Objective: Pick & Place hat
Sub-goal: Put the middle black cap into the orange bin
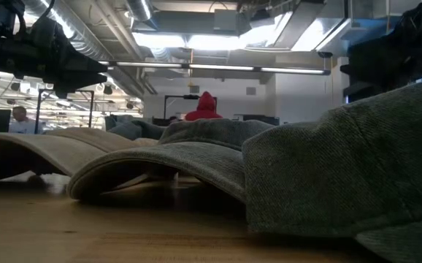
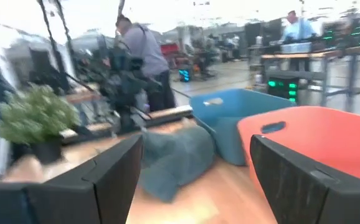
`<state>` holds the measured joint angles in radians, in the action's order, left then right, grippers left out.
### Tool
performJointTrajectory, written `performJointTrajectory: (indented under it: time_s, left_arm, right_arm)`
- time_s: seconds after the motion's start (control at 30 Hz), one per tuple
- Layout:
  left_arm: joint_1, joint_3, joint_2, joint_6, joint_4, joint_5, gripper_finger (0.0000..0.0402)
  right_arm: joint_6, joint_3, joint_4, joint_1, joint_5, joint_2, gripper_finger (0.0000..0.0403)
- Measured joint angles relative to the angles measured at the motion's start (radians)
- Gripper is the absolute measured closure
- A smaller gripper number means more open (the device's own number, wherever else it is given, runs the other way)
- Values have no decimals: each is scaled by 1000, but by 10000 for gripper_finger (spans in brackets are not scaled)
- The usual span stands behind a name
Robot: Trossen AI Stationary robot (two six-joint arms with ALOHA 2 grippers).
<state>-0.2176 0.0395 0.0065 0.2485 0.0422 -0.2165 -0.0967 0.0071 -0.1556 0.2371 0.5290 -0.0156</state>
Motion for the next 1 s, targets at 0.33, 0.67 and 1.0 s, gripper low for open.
performJointTrajectory:
  time_s: [0.33, 0.67, 1.0]
  left_arm:
    - [0, 0, 0, 0, 0, 0, 233]
    - [0, 0, 0, 1, 0, 1, 233]
    - [0, 0, 0, 0, 0, -2, 233]
  right_arm:
    - [-19, 0, -39, 0, -35, 0, 107]
    - [-156, 0, -61, -1, -97, -10, 107]
    - [-184, 15, -265, -1, -67, -226, 107]
